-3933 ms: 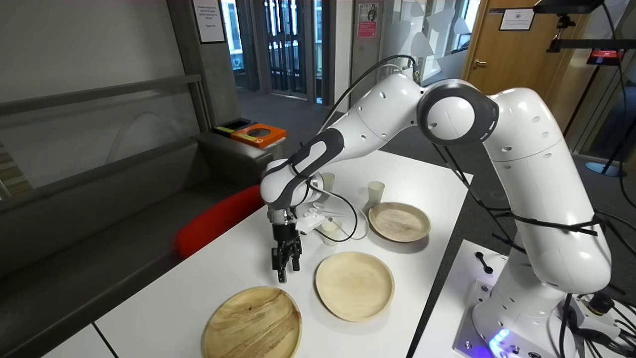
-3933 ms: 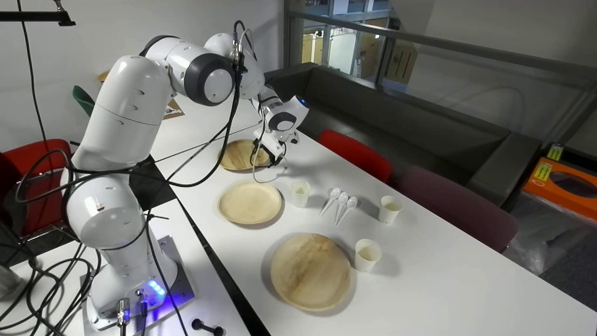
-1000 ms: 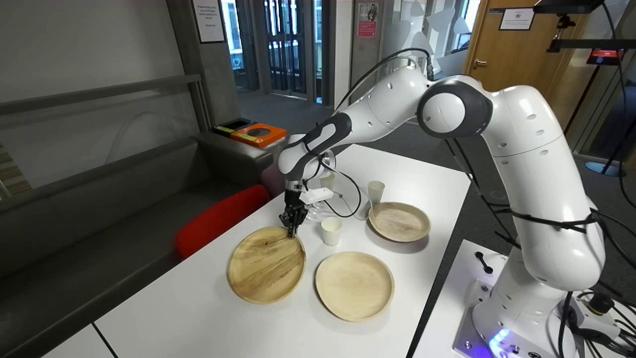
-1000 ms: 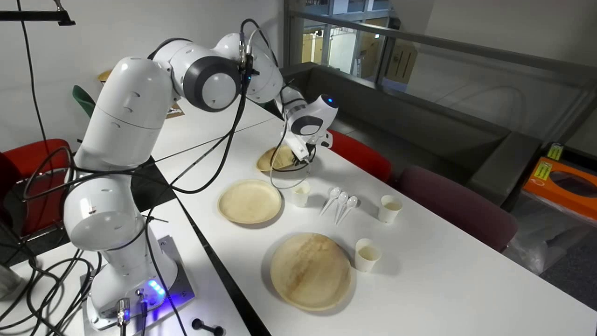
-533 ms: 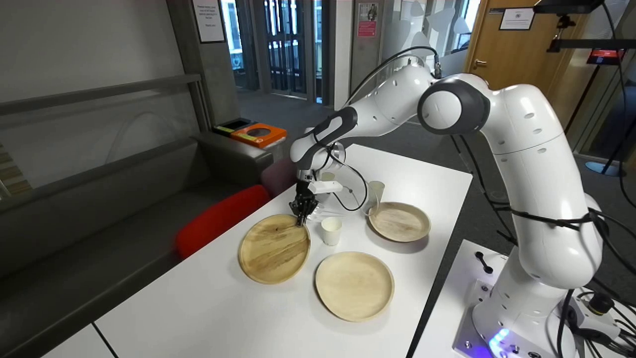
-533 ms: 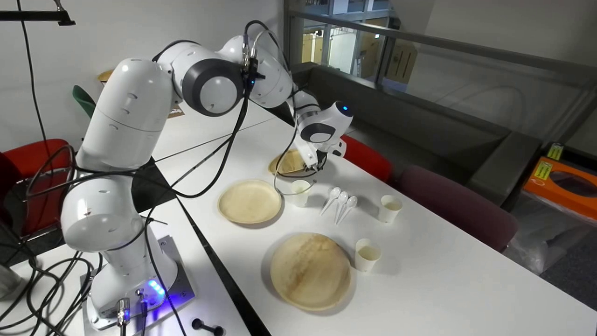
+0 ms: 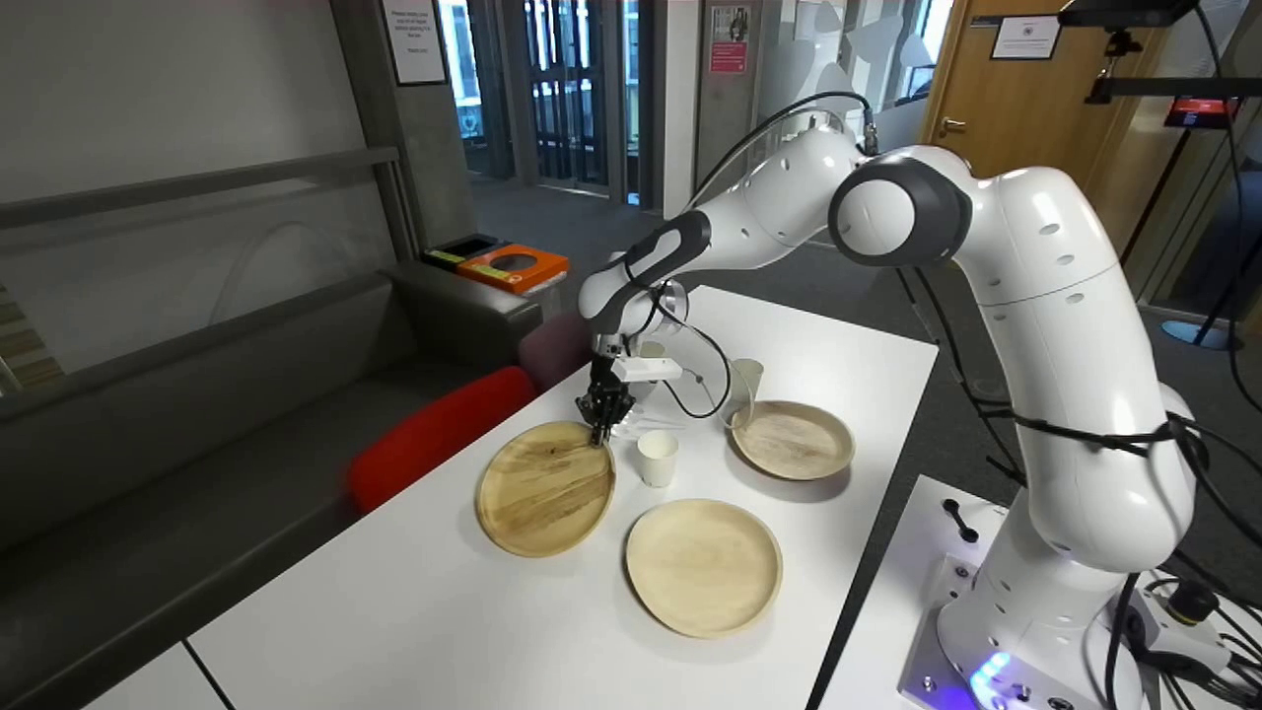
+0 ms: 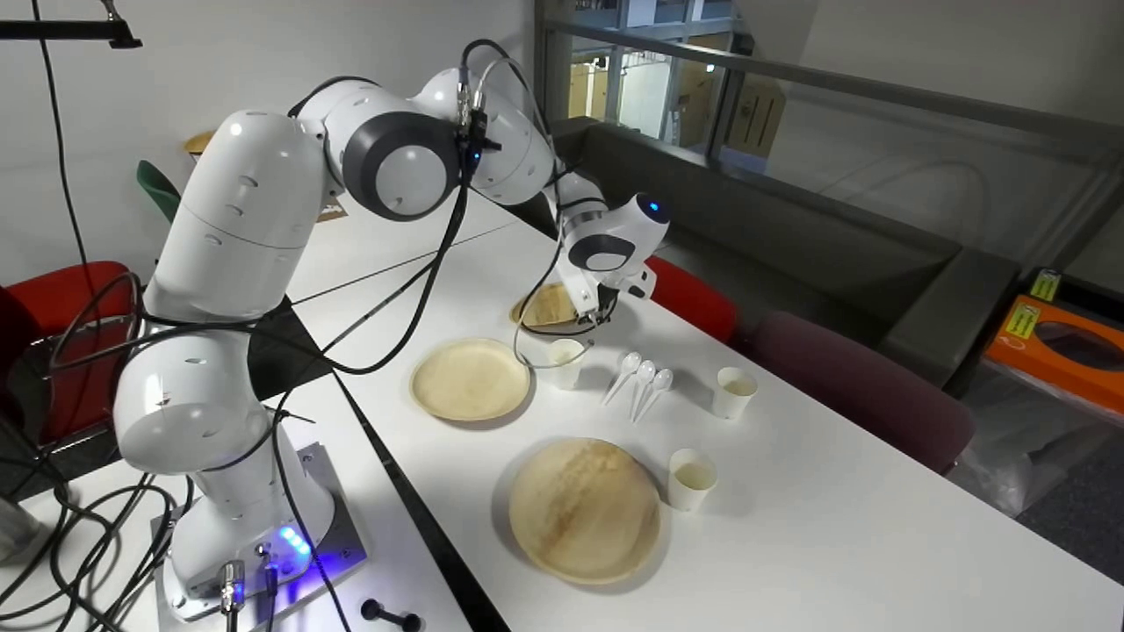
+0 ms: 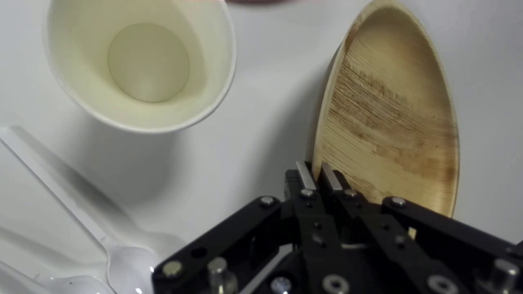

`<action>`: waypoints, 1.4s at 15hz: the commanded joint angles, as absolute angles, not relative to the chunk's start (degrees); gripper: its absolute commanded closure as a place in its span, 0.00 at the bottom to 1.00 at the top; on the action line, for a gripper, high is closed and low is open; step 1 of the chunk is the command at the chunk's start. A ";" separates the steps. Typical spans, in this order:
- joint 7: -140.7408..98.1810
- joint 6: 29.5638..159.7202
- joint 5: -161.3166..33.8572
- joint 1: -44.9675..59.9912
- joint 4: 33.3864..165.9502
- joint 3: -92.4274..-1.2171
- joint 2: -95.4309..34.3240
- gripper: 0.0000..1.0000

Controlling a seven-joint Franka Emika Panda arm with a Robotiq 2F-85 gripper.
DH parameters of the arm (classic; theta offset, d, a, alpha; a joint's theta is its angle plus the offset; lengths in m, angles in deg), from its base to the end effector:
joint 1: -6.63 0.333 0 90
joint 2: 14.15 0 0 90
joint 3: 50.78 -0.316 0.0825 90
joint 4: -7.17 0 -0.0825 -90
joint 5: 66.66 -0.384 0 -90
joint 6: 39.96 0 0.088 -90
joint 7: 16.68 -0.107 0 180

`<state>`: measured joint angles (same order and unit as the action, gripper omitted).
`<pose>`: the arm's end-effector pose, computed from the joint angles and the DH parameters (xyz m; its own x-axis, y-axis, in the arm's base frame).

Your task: Move the plate on the left to the right.

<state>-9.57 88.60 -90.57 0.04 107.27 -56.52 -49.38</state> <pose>0.6554 -0.0032 0.2160 0.9787 -0.1631 -0.1244 -0.1974 -0.9134 -0.3560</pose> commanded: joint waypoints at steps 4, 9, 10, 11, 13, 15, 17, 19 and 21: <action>-11.02 89.69 -90.44 1.46 108.17 -56.55 -49.13 0.98; -12.13 90.30 -89.63 3.23 108.24 -56.25 -49.57 0.98; -12.39 89.96 -89.62 3.27 107.98 -56.21 -49.71 0.98; -12.62 89.93 -89.56 3.38 107.94 -56.14 -49.67 0.98; -12.92 90.00 -89.64 3.32 107.87 -56.07 -49.53 0.98; -13.61 89.73 -89.49 3.29 107.05 -55.78 -49.75 0.98; -14.42 89.53 -89.19 3.26 106.24 -55.30 -50.02 0.98; -15.05 89.11 -89.10 3.07 105.52 -54.90 -50.30 0.98; -15.94 88.85 -88.81 3.17 104.51 -54.37 -50.94 0.98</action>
